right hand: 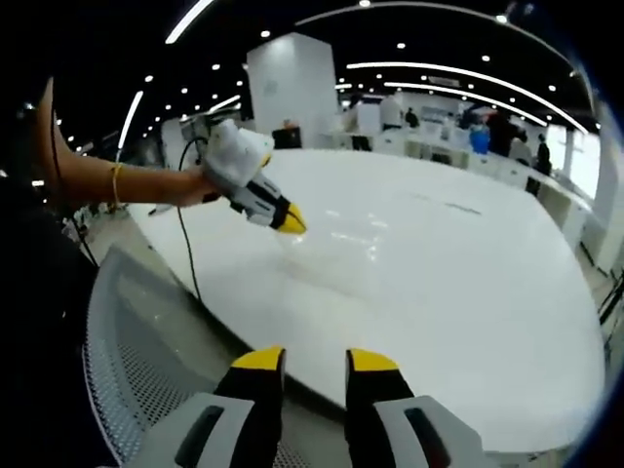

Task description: Open the resealable bag by pulling the two sides of the seal apart until the entire bag opening is separated and visibly accessible.

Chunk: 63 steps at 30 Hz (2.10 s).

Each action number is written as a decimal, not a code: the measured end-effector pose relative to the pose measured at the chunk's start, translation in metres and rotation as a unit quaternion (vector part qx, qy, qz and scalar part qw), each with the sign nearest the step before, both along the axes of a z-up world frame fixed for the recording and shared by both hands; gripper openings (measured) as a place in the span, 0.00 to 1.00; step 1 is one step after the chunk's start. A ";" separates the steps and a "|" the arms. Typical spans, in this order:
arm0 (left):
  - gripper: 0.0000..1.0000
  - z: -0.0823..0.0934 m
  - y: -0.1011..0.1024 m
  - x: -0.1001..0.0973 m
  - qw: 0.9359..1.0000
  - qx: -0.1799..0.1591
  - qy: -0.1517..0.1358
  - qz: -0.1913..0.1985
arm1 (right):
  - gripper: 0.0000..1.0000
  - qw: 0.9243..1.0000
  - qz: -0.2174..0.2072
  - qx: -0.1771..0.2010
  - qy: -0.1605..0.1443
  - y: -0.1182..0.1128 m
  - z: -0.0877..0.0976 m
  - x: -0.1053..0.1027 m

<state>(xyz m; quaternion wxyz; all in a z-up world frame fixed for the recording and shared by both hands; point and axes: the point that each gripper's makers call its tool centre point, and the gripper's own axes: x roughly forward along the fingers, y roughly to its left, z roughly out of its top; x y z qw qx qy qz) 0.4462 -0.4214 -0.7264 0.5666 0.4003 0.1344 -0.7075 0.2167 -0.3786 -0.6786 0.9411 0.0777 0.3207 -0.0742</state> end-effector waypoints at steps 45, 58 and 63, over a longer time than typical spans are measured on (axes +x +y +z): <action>0.05 0.020 0.014 0.005 0.998 -0.024 0.058 0.029 | 0.22 1.000 -0.012 -0.006 -0.001 -0.007 0.000 0.000; 0.15 0.054 0.044 -0.002 0.990 -0.095 0.087 0.059 | 0.22 1.000 -0.022 -0.004 0.001 -0.007 0.000 0.000; 0.22 0.057 0.059 -0.005 0.986 -0.106 0.101 0.074 | 0.22 1.000 -0.021 -0.004 0.000 -0.007 0.002 0.001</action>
